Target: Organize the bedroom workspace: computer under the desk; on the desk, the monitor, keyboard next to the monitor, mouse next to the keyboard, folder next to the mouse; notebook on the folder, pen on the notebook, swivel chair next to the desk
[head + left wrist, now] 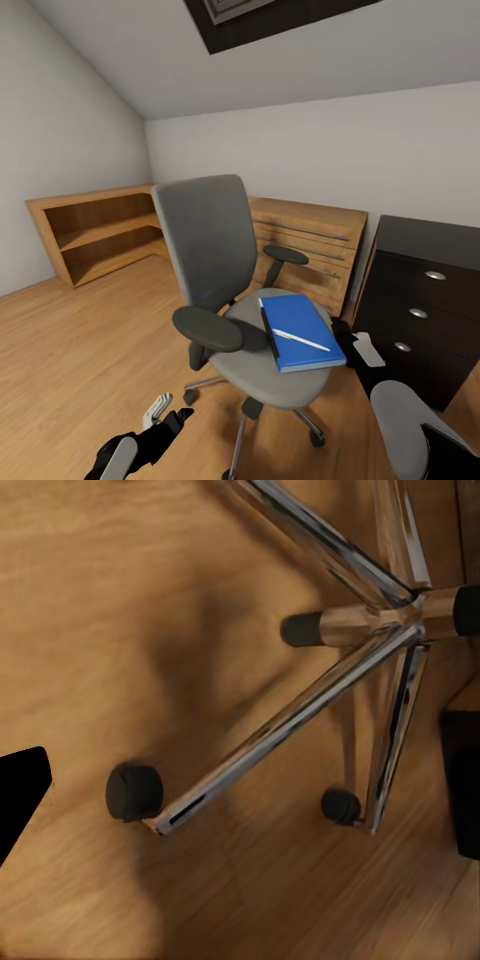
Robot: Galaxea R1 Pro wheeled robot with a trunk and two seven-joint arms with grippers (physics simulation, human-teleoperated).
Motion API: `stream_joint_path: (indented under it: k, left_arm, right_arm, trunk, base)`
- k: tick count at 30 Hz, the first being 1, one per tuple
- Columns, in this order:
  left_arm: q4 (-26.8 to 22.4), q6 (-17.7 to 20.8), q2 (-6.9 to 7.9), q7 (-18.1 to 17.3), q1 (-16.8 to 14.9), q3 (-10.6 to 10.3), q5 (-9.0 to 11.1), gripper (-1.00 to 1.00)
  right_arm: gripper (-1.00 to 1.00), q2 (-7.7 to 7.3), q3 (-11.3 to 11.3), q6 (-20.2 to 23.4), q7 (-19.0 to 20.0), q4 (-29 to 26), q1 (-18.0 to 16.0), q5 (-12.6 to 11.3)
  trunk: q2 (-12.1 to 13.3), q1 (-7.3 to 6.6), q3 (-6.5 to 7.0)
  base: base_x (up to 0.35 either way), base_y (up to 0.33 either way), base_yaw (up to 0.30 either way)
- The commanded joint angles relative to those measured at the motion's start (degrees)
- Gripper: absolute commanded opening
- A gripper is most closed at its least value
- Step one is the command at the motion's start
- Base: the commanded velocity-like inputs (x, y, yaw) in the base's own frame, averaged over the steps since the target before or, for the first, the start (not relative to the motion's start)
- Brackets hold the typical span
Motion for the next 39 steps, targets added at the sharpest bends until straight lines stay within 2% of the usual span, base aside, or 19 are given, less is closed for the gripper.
stream_joint_path:
  k: [1,22,29,39]
  left_arm:
    - [-0.08,0.34,-0.05,0.48,-0.02,0.14,0.60,1.00]
    - [-0.13,0.50,-0.13,0.75,-0.08,0.08,0.56,1.00]
    - [-0.21,0.51,-0.14,0.61,-0.11,0.13,0.56,1.00]
    - [-0.22,0.87,-0.14,0.53,-0.19,0.12,0.64,1.00]
  right_arm:
    - [1.00,0.04,-0.17,0.29,-0.30,-0.12,-0.02,-0.57]
    - [1.00,0.04,-0.17,0.29,-0.30,-0.12,-0.02,-0.57]
    - [1.00,0.04,-0.21,0.29,-0.36,-0.12,-0.02,-0.57]
    - [1.00,-0.15,-0.30,0.23,-0.34,-0.12,-0.02,-0.57]
  trunk:
    - [-0.02,0.01,-0.06]
    - [-0.02,0.01,-0.06]
    - [-0.02,0.01,-0.06]
    - [-0.02,0.01,-0.06]
  base:
    - [0.170,0.185,0.000]
    - [0.229,0.174,0.000]
    - [0.002,-0.002,0.000]
    - [-0.231,-0.137,0.000]
